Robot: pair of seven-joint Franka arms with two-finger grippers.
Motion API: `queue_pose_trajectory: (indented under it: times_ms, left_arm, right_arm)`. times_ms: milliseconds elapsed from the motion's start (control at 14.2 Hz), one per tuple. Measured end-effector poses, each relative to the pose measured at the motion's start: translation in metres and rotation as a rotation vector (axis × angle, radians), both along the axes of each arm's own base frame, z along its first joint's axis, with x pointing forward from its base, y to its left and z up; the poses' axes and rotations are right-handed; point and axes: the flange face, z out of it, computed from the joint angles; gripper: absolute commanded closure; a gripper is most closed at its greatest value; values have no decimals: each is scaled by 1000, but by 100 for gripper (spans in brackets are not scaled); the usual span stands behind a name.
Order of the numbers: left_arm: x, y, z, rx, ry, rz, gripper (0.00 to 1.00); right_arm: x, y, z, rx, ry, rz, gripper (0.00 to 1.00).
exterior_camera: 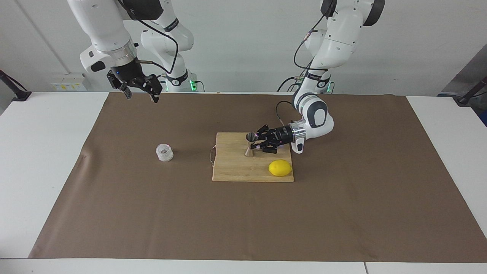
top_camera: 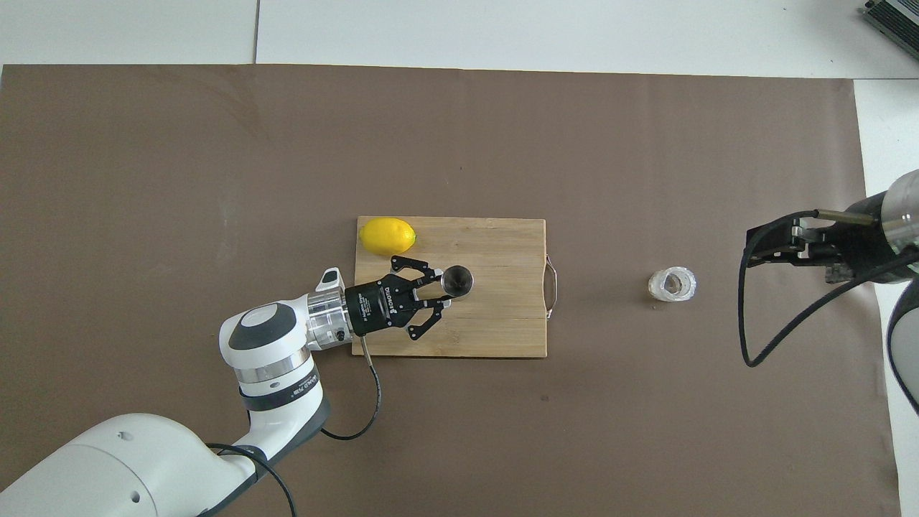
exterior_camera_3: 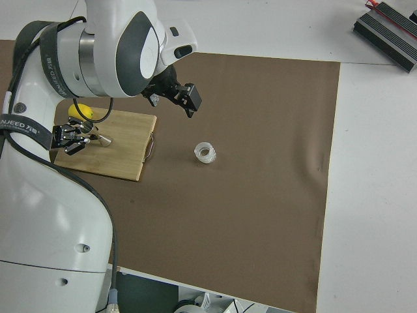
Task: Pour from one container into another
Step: 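Lower the dark cup onto the board beside the lemon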
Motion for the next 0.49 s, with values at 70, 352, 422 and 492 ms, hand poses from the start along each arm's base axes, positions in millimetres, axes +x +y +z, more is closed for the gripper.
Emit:
queue_pose_trajectory:
  times_ms: [70, 352, 422, 492]
  left_arm:
    - [0, 0, 0, 0, 0, 0, 84]
    - [0, 0, -1, 1, -3, 0, 81]
    - [0, 0, -1, 2, -4, 0, 79]
    - [0, 0, -1, 2, -4, 0, 73]
  right_arm:
    - [0, 0, 0, 0, 0, 0, 0]
    - [0, 0, 0, 0, 0, 0, 0]
    - [0, 0, 0, 0, 0, 0, 0]
    - [0, 0, 0, 0, 0, 0, 0]
